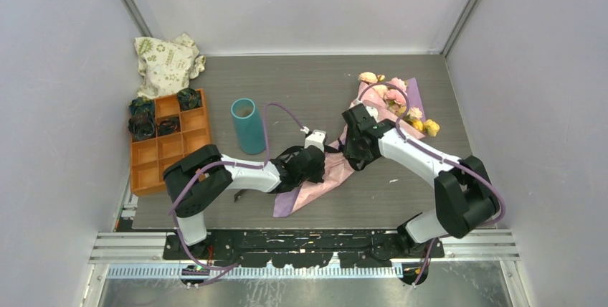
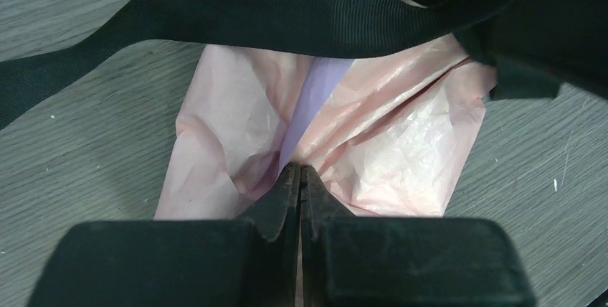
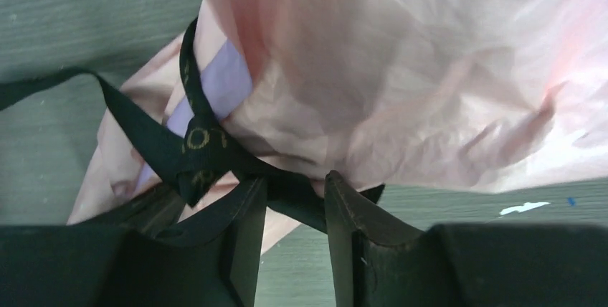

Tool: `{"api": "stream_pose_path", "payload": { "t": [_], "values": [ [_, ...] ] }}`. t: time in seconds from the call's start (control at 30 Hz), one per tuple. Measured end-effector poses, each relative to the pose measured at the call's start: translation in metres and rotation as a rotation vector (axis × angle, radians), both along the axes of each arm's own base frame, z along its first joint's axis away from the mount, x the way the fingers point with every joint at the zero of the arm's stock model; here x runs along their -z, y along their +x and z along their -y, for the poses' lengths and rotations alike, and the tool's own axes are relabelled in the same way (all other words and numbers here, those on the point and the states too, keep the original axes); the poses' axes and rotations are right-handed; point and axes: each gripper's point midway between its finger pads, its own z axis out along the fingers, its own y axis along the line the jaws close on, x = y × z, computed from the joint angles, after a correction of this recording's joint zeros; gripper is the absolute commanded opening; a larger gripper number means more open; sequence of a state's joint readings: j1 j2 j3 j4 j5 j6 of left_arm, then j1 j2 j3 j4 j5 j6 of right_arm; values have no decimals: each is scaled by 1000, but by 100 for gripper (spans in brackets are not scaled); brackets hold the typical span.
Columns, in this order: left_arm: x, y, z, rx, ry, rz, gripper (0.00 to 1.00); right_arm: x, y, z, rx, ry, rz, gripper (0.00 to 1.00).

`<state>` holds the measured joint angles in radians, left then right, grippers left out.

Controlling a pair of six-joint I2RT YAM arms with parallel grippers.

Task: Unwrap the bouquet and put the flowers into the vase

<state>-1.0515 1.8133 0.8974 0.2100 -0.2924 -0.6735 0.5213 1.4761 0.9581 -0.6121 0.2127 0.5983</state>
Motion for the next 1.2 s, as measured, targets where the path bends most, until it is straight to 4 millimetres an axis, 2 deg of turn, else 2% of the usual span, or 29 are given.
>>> {"api": "stream_pose_path", "payload": {
  "t": [0.07,0.2,0.37,0.57,0.67,0.8,0.87,1.0,1.1,1.2],
  "values": [
    [0,0,0,1,0,-1,2,0,-10,-3,-1,43,-7,39],
    [0,0,0,2,-1,-2,1,-6,-26,-7,6,123,-5,25],
    [0,-1,1,4,-2,-4,1,-13,-29,-14,6,170,1,11],
    [0,-1,0,2,-5,-3,1,-15,-32,-22,-6,204,-14,5],
    [0,-1,0,0,-10,-2,2,-25,-30,-28,-19,222,-5,3],
    [0,-2,-1,-1,-15,-1,2,-65,-10,-38,-32,251,71,3],
    [0,-2,-1,-2,-16,-1,2,-100,9,-45,-42,271,150,3],
    [1,-2,-2,-2,-17,-2,1,-159,44,-57,-56,290,289,6],
    [1,-3,-2,-4,-18,-3,2,-178,71,-64,-55,268,348,19],
    [1,-3,-2,-9,-22,-6,1,-173,97,-68,-38,214,356,27]
  ]
}}
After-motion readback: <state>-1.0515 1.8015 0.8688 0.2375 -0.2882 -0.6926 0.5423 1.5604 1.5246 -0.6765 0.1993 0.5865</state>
